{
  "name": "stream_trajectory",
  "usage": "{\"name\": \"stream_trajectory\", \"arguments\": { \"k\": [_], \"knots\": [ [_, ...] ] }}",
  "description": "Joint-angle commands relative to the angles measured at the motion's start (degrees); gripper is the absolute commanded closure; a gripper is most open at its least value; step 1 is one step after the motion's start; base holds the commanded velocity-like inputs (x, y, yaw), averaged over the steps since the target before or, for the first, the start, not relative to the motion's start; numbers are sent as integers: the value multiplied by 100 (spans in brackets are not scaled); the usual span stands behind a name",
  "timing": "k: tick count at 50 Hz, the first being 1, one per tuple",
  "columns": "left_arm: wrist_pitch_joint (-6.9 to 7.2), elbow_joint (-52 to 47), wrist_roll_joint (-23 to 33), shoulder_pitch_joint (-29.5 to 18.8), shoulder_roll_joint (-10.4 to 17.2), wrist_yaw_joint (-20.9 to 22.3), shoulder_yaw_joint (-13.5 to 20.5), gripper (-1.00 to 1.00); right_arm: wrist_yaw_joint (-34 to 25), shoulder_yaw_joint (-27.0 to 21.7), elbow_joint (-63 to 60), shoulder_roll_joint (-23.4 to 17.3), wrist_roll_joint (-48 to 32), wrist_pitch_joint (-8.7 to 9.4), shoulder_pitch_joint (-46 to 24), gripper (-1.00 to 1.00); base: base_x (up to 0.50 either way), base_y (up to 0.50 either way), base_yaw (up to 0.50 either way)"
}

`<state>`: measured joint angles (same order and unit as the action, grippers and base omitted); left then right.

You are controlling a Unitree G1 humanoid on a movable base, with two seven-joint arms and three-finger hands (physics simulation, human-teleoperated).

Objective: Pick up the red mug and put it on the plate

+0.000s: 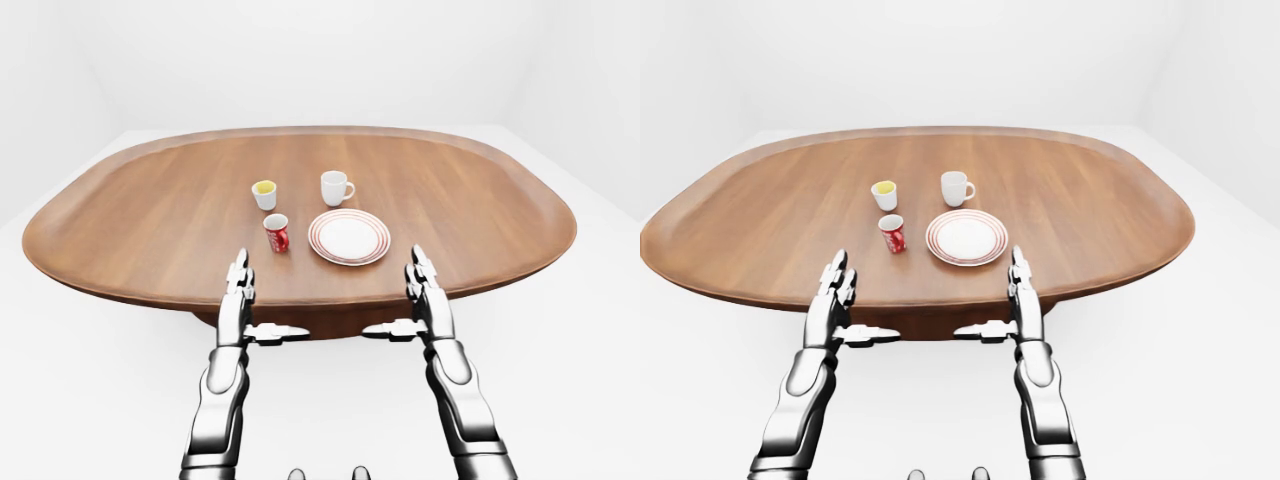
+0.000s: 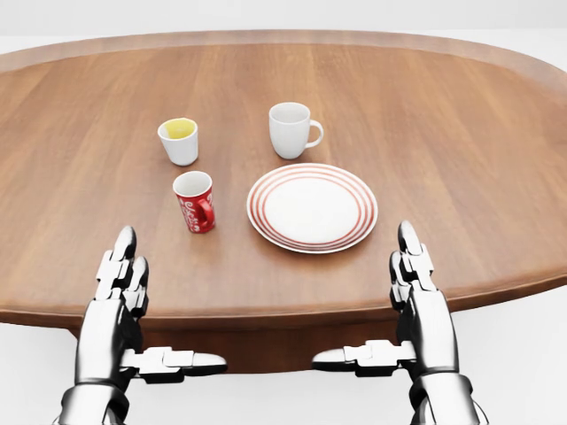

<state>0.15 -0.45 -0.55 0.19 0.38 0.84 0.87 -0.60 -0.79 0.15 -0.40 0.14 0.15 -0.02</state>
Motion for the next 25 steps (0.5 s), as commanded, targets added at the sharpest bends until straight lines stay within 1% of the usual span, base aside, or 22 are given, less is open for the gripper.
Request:
{"name": "stream_trajectory", "arguments": {
  "k": [1,3,5,11,15,19,22,25],
  "knots": [
    [53,-274,-93,100,49,113,128,-100,-77,-94,-42,-55,-19,90,18,-100,0,0,0],
    [84,-336,-101,122,45,114,124,-100,-88,-85,-79,-50,-18,87,38,-100,0,0,0],
    [81,-364,-102,136,46,115,125,-100,-99,-83,-101,-52,-18,98,48,-100,0,0,0],
    [88,-363,-136,120,55,114,164,-100,-98,-114,36,-61,-13,20,3,-100,0,0,0],
    [91,-375,-131,121,54,109,160,-100,-105,-116,36,-62,-5,25,3,-100,0,0,0],
    [121,-439,-126,142,56,107,156,-100,-114,-118,-6,-66,-2,-5,32,-100,0,0,0],
    [153,-499,-137,157,56,113,162,-100,-106,-112,-10,-68,-32,11,36,-100,0,0,0],
    [135,-472,-123,150,58,114,164,-100,-71,-133,69,-71,-57,15,4,-100,0,0,0]
  ]
}}
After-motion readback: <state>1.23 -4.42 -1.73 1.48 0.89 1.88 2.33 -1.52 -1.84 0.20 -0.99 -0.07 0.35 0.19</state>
